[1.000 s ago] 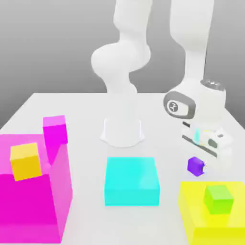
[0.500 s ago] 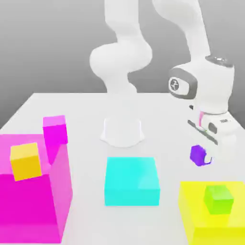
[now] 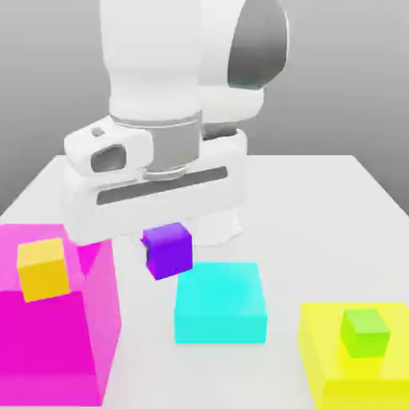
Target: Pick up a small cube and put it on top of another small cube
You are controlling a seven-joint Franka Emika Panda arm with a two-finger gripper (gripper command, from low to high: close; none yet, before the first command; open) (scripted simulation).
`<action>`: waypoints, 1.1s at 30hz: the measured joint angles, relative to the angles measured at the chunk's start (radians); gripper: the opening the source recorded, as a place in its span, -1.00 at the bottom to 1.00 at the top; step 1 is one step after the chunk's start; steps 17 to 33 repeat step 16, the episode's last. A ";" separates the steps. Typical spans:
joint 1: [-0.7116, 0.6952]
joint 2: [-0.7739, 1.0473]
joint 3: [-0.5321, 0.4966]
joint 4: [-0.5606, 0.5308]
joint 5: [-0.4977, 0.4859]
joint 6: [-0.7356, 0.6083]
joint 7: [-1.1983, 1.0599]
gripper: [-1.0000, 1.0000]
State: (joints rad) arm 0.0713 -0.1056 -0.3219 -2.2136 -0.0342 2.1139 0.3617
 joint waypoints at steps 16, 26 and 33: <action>-0.081 0.009 -0.041 0.064 -0.004 -0.055 0.107 1.00; -0.081 0.009 -0.041 0.064 -0.004 -0.055 0.107 1.00; -0.081 0.009 -0.041 0.064 -0.004 -0.055 0.107 1.00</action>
